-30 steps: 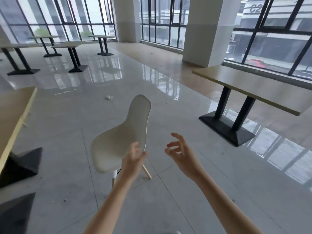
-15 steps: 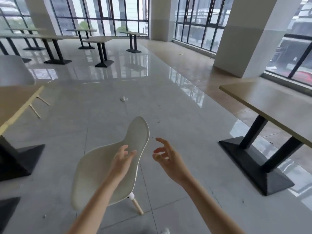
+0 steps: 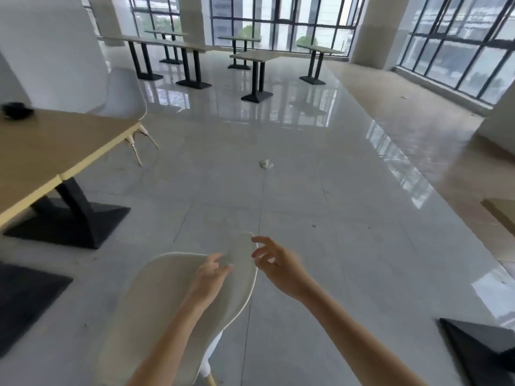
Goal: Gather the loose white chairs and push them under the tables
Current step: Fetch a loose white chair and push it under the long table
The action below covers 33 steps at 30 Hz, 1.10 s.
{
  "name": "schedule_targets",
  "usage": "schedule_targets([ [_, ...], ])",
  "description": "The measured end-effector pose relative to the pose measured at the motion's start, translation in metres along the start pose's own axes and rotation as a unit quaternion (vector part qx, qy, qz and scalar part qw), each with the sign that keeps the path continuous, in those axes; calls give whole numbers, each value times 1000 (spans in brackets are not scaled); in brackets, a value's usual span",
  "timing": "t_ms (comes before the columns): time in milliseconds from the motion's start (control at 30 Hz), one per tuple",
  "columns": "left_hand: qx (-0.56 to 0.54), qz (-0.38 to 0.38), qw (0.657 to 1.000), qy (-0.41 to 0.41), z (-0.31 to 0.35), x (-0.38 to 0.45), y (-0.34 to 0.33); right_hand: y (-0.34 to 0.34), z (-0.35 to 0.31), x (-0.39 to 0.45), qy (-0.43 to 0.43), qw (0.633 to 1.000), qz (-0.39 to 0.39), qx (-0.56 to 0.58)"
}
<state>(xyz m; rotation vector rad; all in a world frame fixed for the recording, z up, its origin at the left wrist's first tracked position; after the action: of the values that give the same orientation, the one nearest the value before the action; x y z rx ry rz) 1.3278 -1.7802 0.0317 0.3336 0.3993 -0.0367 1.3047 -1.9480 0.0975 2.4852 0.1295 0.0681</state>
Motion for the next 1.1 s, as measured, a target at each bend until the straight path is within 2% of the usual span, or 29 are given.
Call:
schedule_targets([
  [167, -38, 55, 996, 62, 10, 14, -14, -7, 23, 64, 47, 992, -112, -23],
  [400, -55, 185, 971, 144, 12, 31, -40, -10, 45, 135, 146, 956, -249, -44],
  [700, -73, 322, 911, 249, 17, 16, -84, -16, 58, 176, 287, 850, -434, -82],
  [733, -101, 358, 890, 263, 15, 13, -97, -20, 62, 177, 313, 814, -480, -96],
  [767, -105, 376, 881, 268, 14, 12, -103, -24, 67, 178, 330, 793, -500, -109],
  [867, -65, 359, 895, 256, 10, 16, -102, -29, 70, 181, 339, 787, -499, -130],
  [1100, 76, 339, 887, 305, 3, 30, -124, -53, 94, 180, 428, 694, -532, -230],
])
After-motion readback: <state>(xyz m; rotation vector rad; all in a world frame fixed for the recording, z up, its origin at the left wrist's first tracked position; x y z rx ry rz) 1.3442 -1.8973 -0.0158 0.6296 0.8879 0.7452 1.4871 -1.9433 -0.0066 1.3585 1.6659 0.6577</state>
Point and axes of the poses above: each hand's wrist, its own x-axis towards the middle knuckle, its own y-axis out of the back of the hand, z = x × y, the point moved 4 cm from there along x, towards the middle knuckle, and after that the axes turned 2 degrees about z, right-handed, at the moved point
